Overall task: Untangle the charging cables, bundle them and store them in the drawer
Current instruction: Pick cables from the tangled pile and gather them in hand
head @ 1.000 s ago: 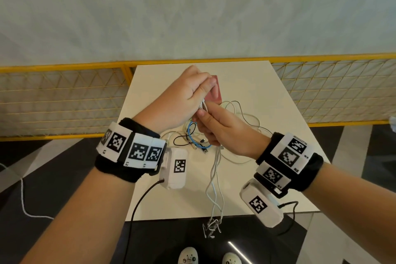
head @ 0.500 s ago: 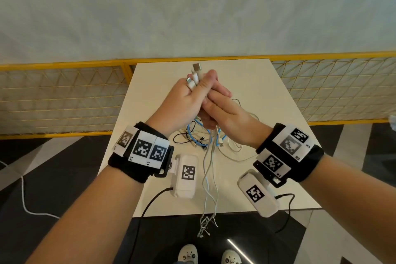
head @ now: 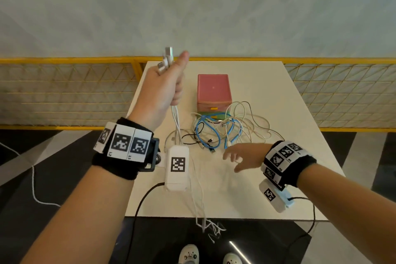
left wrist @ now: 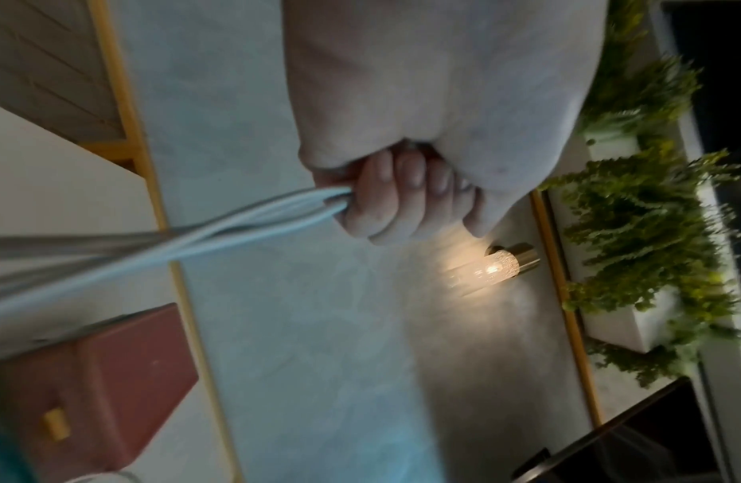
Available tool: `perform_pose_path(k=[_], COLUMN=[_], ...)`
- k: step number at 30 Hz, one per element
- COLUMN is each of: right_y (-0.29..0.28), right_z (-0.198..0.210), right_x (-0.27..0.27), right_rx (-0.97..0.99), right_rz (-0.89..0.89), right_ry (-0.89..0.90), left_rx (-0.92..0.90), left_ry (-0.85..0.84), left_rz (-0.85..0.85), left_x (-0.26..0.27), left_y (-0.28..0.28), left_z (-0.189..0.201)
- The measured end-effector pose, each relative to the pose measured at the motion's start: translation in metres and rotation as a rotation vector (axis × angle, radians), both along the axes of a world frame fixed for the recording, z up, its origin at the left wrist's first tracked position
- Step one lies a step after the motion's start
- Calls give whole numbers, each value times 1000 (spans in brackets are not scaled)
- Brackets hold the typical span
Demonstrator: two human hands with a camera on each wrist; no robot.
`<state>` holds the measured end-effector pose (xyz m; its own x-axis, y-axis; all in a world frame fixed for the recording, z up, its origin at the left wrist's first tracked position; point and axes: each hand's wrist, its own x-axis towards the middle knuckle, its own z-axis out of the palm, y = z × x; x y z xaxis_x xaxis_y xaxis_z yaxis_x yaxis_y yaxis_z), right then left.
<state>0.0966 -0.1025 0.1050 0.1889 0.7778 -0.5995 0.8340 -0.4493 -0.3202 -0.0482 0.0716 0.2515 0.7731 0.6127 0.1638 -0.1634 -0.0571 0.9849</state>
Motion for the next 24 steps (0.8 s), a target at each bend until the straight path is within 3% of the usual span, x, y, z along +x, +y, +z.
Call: perform_pose_path(k=[4,8,11,17,22,24], right_y=[16,33,39,46,45,45], right_z=[-9,-19,-31,-25,0,8], right_x=[16,19,20,31,38,39], right_rx=[110,40,81,492,657,754], right_rz=[-225,-287,-302,-497,-578,-634], right_ry=[-163,-130,-103,-21,119,267], left_rx=[42,218,81,189,101,48], left_ry=[174,312,251,289,241,198], left_rz=[-41,-100,-185,-119,-81,-89], left_x=[7,12,13,13,20,24], left_y=[-8,-16,-19,-6,-2,-2], left_z=[-28,-49,-57,-66,-71,-72])
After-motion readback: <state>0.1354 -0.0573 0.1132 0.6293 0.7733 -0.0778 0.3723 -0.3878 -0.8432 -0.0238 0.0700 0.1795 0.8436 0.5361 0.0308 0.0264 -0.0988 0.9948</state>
